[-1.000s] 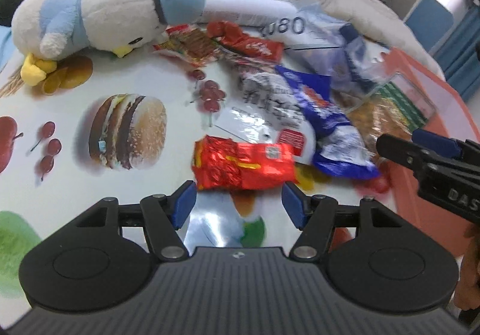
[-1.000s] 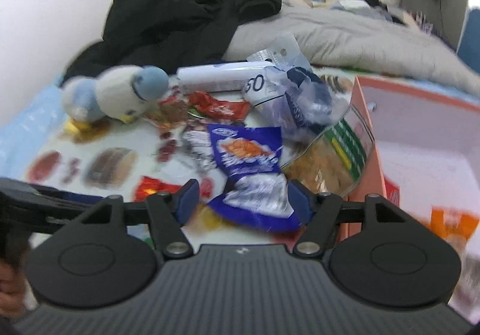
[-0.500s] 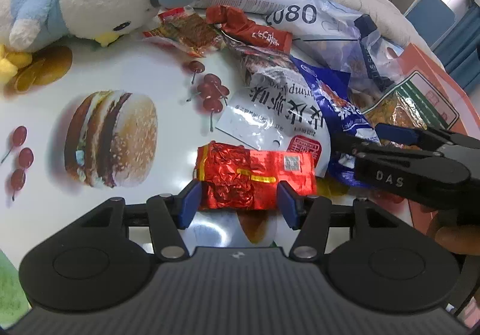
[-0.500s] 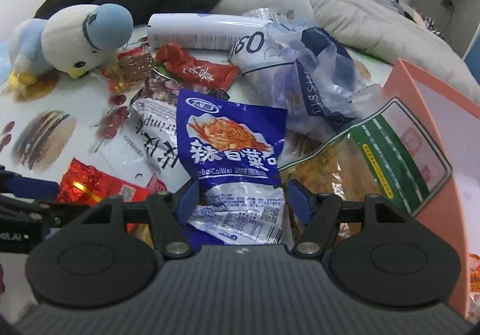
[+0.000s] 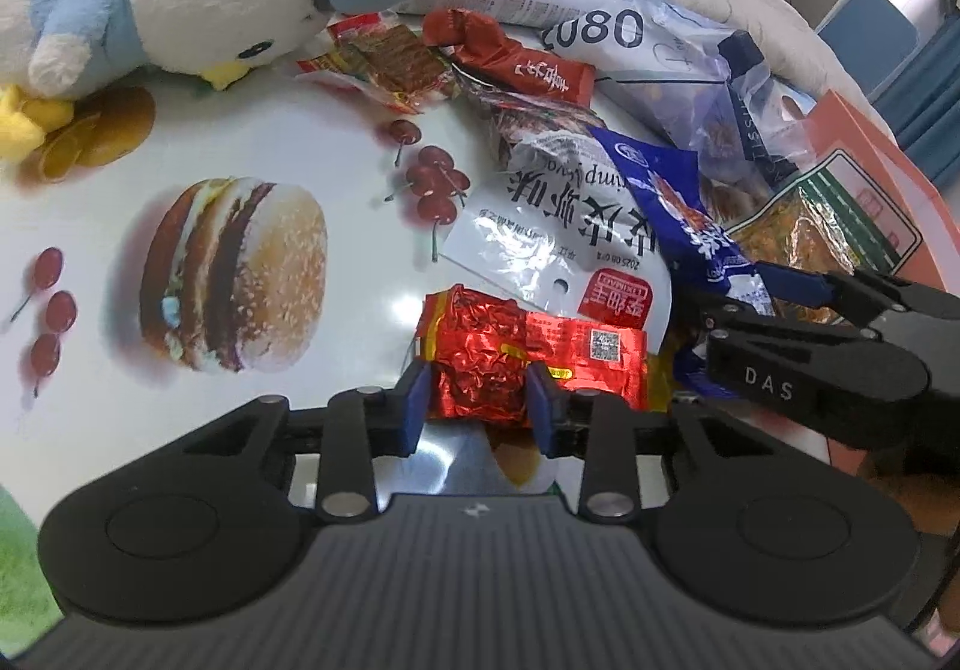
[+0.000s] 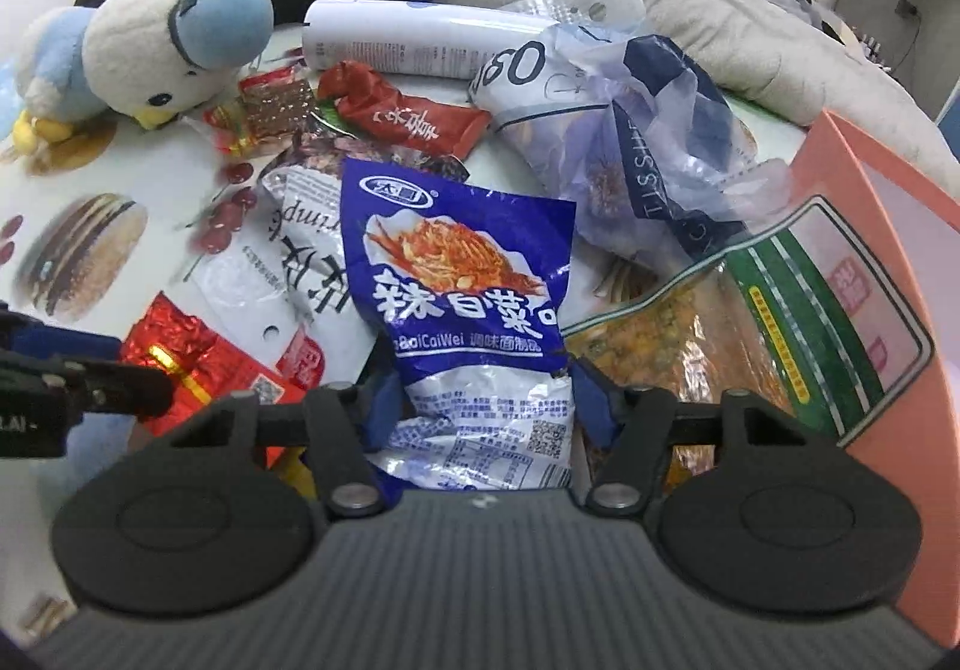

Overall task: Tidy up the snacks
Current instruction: 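Close the left gripper on the red foil packet while the right grasps the blue bag, then lift both held packets and carry them toward the pink box, then lower both packets into the pink box and open both grippers, then withdraw both open grippers from the box toward the snack pile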

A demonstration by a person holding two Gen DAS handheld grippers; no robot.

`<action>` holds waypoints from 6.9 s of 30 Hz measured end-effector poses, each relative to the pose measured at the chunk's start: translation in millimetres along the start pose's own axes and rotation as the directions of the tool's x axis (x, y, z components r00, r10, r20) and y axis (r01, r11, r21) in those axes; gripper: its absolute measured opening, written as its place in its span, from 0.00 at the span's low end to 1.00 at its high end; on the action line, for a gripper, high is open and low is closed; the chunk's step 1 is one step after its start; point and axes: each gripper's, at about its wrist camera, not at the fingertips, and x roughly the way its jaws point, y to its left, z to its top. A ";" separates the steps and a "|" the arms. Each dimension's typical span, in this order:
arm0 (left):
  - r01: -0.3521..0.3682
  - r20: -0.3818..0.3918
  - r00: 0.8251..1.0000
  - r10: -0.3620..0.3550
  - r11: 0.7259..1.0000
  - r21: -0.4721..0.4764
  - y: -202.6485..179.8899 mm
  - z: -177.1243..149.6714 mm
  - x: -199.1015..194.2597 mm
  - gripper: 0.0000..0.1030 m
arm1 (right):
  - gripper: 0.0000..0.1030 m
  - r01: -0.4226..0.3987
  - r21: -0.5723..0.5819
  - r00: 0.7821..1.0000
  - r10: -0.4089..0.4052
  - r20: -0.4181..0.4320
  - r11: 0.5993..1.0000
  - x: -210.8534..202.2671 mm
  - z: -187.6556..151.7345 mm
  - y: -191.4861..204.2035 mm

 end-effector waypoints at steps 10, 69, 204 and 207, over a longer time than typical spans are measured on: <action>-0.015 -0.014 1.000 0.015 1.000 -0.008 4.2 -39.7 -36.4 0.37 | 0.57 0.029 -0.020 0.999 -0.029 0.027 0.999 -47.0 -27.0 16.9; -0.150 -0.020 0.988 0.155 0.976 0.159 -16.1 -136.4 -80.5 0.63 | 0.66 -0.167 0.123 0.986 0.168 0.007 0.978 -126.4 -149.6 39.1; 0.181 0.139 0.961 -0.238 0.926 0.331 -266.8 -15.0 -142.6 0.49 | 0.69 0.018 0.559 0.967 -0.156 0.200 0.829 -250.9 -122.2 -178.9; 0.167 0.172 0.956 -0.235 0.927 0.337 -258.6 -28.3 -169.8 0.49 | 0.69 0.001 0.549 0.961 -0.152 0.230 0.836 -269.5 -124.0 -164.0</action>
